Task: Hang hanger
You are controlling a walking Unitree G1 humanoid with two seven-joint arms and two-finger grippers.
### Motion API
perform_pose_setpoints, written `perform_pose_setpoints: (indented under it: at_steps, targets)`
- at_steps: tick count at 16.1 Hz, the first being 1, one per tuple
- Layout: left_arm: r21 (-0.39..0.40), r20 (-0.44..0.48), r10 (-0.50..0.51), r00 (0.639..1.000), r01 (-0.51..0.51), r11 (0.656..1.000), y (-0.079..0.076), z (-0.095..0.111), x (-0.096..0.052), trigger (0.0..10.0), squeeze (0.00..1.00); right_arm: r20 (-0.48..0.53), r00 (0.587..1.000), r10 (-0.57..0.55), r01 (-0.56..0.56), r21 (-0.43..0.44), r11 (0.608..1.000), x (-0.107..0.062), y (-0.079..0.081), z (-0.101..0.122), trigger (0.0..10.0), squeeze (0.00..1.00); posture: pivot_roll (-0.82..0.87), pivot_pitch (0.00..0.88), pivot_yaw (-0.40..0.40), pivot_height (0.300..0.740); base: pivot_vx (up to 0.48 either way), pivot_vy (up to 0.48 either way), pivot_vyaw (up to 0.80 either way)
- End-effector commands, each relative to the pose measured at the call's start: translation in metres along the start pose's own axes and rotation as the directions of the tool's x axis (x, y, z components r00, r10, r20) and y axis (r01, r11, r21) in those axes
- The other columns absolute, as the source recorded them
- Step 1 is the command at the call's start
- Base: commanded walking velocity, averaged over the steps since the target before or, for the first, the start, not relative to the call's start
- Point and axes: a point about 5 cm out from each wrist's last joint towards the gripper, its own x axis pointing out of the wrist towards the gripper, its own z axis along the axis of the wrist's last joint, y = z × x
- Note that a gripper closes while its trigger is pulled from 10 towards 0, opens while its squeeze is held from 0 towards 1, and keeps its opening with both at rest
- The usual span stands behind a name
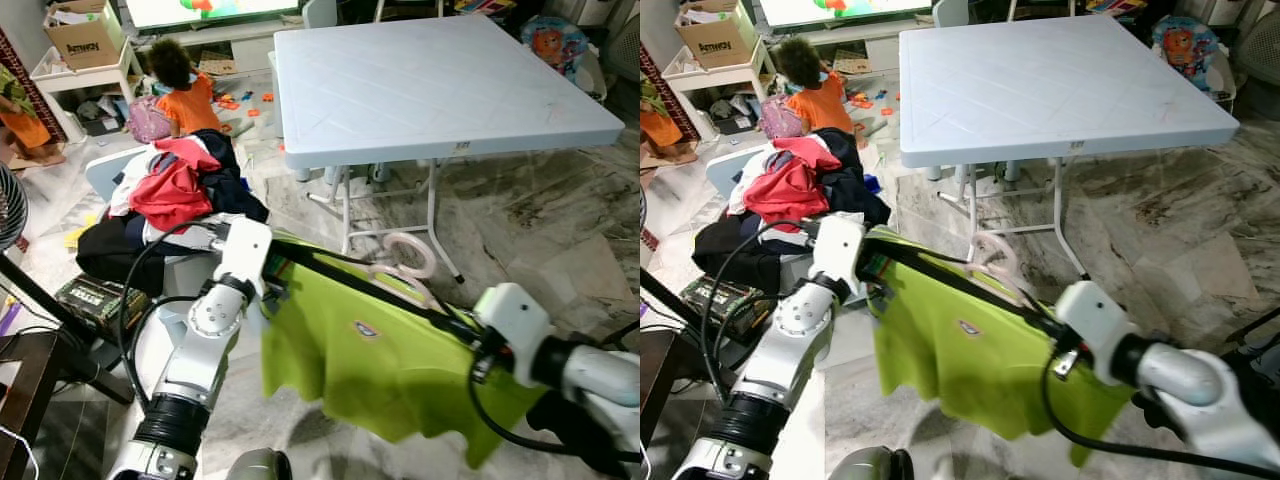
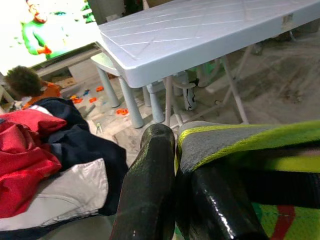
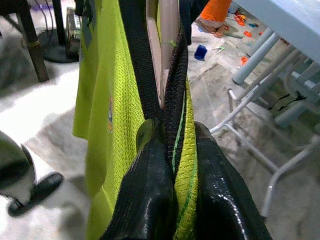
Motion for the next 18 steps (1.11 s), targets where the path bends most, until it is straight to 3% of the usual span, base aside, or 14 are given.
perform_pose_setpoints:
  at_steps: [1, 4, 8, 9, 12, 13, 16, 17, 18]
  targets:
    - [-0.001, -0.041, 0.206, 0.978, -0.206, 0.979, 0.049, -0.005, -0.006, 0.0, 0.00, -0.166, 0.978, -0.130, 0.126, -0.031, 0.992, -0.032, -0.029, -0.027, 10.0, 0.00, -0.11, 0.006, 0.049, 0.740, 0.000, 0.000, 0.00]
    - [-0.041, -0.064, 0.211, 0.975, -0.213, 0.976, 0.047, -0.007, -0.006, 0.0, 0.00, -0.209, 0.971, -0.119, 0.099, -0.104, 0.990, -0.049, -0.040, -0.036, 10.0, 0.00, -0.11, 0.007, 0.052, 0.740, 0.000, 0.000, 0.00]
    - [-0.101, -0.123, 0.234, 0.964, -0.247, 0.964, 0.054, -0.015, -0.008, 0.0, 0.00, -0.157, 0.987, -0.013, 0.004, -0.060, 0.998, -0.075, -0.049, -0.021, 10.0, 0.00, -0.12, 0.007, 0.064, 0.740, 0.000, 0.000, 0.00]
    - [-0.110, -0.132, 0.236, 0.963, -0.251, 0.962, 0.055, -0.017, -0.008, 0.0, 0.00, -0.102, 0.995, 0.016, -0.021, -0.048, 0.999, -0.088, -0.057, -0.007, 10.0, 0.00, -0.12, 0.008, 0.066, 0.740, 0.000, 0.000, 0.00]
    - [-0.147, -0.159, 0.223, 0.962, -0.246, 0.958, 0.053, -0.020, -0.008, 0.4, 0.00, 0.019, 0.998, 0.065, -0.065, -0.006, 0.998, -0.106, -0.069, 0.018, 10.0, 0.00, -0.13, 0.007, 0.070, 0.740, 0.000, 0.000, 0.00]
    - [-0.171, -0.176, 0.217, 0.960, -0.247, 0.954, 0.052, -0.022, -0.009, 0.4, 0.00, 0.003, 0.992, 0.123, -0.123, -0.005, 0.992, -0.118, -0.070, 0.021, 10.0, 0.00, -0.13, 0.006, 0.072, 0.740, 0.000, 0.000, 0.00]
    - [-0.198, -0.188, 0.202, 0.961, -0.238, 0.951, 0.053, -0.024, -0.009, 0.9, 0.00, -0.058, 0.985, 0.161, -0.162, -0.026, 0.986, -0.135, -0.076, 0.022, 10.0, 0.00, -0.13, 0.006, 0.076, 0.740, 0.000, 0.000, 0.00]
    - [-0.236, -0.212, 0.175, 0.962, -0.224, 0.946, 0.050, -0.027, -0.009, 1.5, 0.00, -0.003, 0.987, 0.162, -0.162, -0.019, 0.987, -0.140, -0.081, 0.033, 10.0, 0.00, -0.13, 0.006, 0.078, 0.740, 0.000, 0.000, 0.00]
    - [-0.246, -0.217, 0.169, 0.961, -0.222, 0.944, 0.050, -0.028, -0.009, 1.5, 0.00, 0.023, 0.986, 0.164, -0.164, -0.007, 0.986, -0.140, -0.081, 0.037, 10.0, 0.00, -0.13, 0.006, 0.078, 0.740, 0.000, 0.000, 0.00]
